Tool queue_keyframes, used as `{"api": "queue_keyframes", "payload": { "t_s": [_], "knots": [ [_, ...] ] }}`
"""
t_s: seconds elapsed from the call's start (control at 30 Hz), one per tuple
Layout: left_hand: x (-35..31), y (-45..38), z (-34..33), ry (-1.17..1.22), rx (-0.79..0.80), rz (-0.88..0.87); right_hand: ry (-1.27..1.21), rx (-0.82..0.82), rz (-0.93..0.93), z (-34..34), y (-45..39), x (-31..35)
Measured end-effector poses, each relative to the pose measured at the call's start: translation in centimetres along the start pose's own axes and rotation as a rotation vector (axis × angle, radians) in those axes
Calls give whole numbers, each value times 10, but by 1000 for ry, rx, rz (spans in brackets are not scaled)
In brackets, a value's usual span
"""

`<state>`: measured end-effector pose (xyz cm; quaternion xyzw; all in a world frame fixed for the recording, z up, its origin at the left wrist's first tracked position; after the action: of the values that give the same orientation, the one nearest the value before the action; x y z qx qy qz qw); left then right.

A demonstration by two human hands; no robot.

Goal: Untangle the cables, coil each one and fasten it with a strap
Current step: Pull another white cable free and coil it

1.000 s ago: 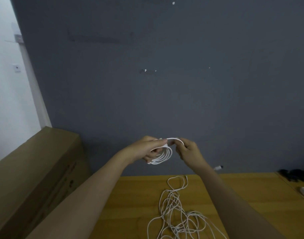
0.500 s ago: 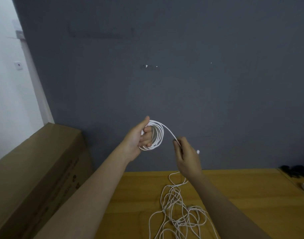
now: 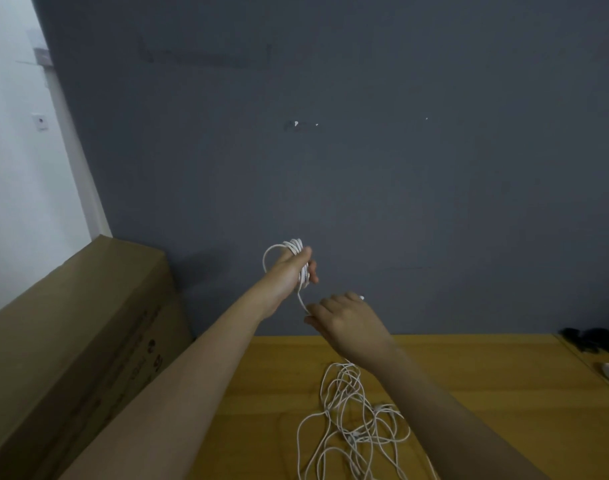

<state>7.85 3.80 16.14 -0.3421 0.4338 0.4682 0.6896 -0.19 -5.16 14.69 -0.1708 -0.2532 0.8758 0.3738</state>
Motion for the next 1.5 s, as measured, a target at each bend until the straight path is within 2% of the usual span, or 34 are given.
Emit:
{"api": "queue_keyframes", "payload": {
  "t_s": [0.13,0.23,0.3,0.37,0.5,0.57,0.63,0.73,0.83,0.93,1.0,1.07,1.23,1.3,1.4,1.5],
  "knots": [
    [4,7,-4,-168,111,94,0,-85,115,18,-3,3],
    [12,13,-11,-242,220,212,-38,-147,119,29,-6,1],
    [12,18,-17,-280,297,204,-83,-155,80,32,-8,-5],
    [7,24,-22,-277,349,138,-180,-137,-7,31,-11,-14],
    [8,29,-27,-220,412,98,-650,-61,-306,16,-8,-37],
    [12,33,-29,-141,452,123,-844,-72,-422,7,-5,-42],
    [15,35,-30,-76,482,147,-963,-83,-506,0,-3,-42],
    [20,36,-31,4,489,180,-1060,8,-563,-10,-2,-37],
    [24,36,-31,90,489,206,-1009,23,-547,-14,4,-30],
    [20,34,-38,154,495,223,-726,-60,-497,-7,11,-30],
    [15,31,-43,156,474,246,-661,-74,-488,-4,12,-34],
    [11,27,-48,128,418,276,-719,-85,-533,-3,13,-42],
    [-10,3,-52,-222,12,121,-900,-217,-717,-5,30,-75],
    [-17,-5,-61,-365,-83,47,-919,-219,-762,-7,39,-90],
    [-23,-14,-86,-361,-104,29,-897,-189,-768,-3,55,-118],
    [-33,-22,-124,-311,-53,47,-892,-180,-788,8,80,-152]
  ]
}}
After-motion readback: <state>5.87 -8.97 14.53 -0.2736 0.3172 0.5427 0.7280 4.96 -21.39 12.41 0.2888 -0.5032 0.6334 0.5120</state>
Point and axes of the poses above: each hand's wrist, its own y-axis away from the middle knuckle, its own z-axis out of the back of the hand, x = y × z, the point moved 6 cm from there along -y, towards the middle knuckle, and after that the axes turned 14 degrees about -y, right-handed, at the moved point
